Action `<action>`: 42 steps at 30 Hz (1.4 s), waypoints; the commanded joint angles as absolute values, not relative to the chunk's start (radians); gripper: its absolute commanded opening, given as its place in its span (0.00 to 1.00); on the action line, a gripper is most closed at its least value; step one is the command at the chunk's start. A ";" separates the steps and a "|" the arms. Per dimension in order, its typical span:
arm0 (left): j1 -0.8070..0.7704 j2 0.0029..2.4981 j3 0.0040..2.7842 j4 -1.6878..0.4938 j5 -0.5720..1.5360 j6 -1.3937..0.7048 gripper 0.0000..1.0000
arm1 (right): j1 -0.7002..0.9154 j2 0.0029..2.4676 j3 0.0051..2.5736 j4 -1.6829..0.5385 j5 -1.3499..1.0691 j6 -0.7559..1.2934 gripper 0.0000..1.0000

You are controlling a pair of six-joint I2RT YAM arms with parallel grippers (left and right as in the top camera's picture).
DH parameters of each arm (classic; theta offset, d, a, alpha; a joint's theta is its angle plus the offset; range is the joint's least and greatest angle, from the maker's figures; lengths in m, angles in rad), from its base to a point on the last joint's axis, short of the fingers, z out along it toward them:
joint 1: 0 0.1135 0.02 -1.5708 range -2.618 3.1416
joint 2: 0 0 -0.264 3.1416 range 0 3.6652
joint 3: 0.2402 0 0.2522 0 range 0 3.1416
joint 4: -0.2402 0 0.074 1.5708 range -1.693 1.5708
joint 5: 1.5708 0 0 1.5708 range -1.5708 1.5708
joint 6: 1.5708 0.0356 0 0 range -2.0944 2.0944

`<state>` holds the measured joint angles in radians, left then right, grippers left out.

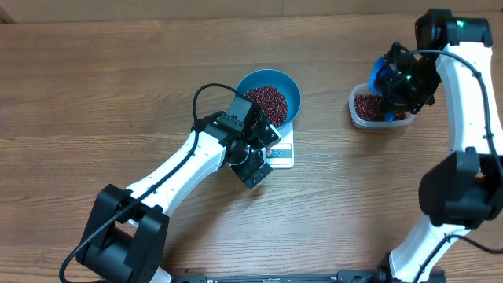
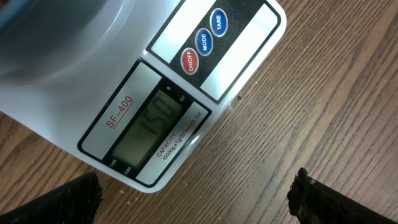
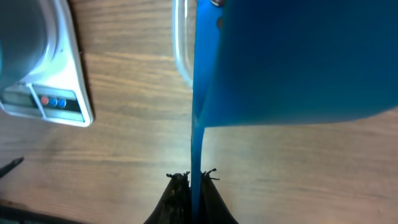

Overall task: Scoop item into bowl and weigh 150g on scale
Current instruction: 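Hold the left gripper above the scale reading 150, then lower the blue scoop into the bean tub with the right gripper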

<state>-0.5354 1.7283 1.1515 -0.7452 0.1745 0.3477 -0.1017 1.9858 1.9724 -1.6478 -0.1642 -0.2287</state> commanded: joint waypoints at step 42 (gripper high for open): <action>-0.537 1.734 1.145 -0.638 0.176 0.367 1.00 | 0.237 1.938 1.858 -1.667 0.611 0.279 0.04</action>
<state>-0.5354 1.7283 1.1503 -0.6388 0.1745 0.3481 0.2161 1.9572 1.8603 -1.6684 0.5213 0.2184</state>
